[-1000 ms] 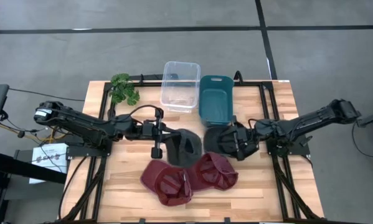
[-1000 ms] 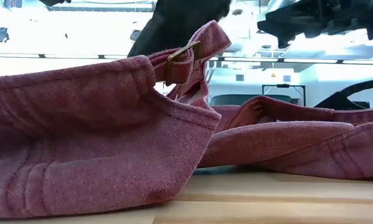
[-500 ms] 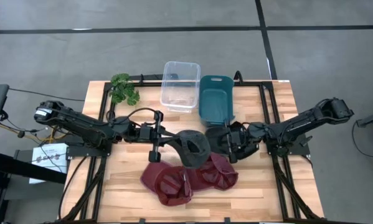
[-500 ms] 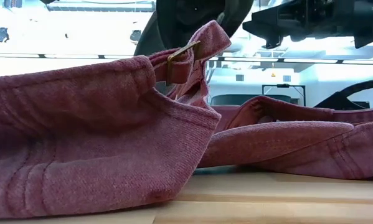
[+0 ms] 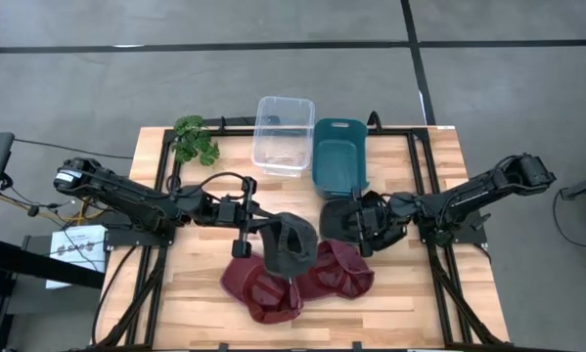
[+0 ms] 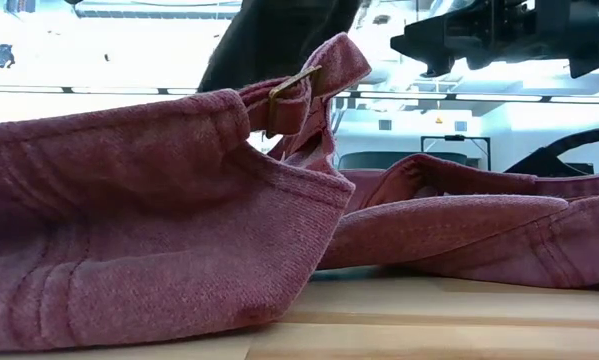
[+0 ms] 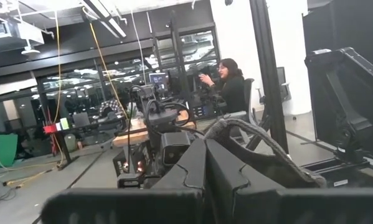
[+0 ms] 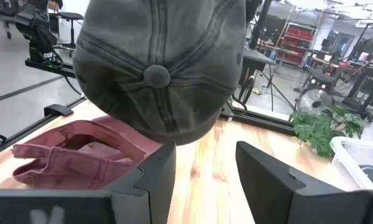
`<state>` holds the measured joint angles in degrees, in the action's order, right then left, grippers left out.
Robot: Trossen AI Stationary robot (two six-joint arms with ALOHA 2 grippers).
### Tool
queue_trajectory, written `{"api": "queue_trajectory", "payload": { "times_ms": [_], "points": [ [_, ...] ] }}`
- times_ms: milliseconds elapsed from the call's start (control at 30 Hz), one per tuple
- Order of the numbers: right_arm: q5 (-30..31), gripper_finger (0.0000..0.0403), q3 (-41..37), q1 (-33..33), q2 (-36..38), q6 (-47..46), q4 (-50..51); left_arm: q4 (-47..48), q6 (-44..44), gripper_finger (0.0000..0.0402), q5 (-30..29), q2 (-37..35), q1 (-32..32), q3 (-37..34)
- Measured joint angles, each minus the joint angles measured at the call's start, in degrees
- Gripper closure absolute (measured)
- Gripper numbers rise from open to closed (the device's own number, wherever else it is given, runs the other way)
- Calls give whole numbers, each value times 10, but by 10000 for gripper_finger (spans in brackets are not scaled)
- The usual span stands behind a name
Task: Pick & Place hat
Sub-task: Put the left black cap into the blue bin
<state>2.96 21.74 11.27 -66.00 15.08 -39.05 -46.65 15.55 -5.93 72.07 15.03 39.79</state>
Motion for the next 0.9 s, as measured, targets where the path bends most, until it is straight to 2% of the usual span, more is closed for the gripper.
{"api": "queue_trajectory", "payload": {
  "times_ms": [167,667,900],
  "points": [
    [0,246,0,2,0,50,0,-10,-5,396,0,0,0,0],
    [0,248,25,50,0,225,8,-57,-103,396,19,0,2,0],
    [0,249,41,47,0,229,9,-66,-108,396,19,0,4,0]
  ]
}}
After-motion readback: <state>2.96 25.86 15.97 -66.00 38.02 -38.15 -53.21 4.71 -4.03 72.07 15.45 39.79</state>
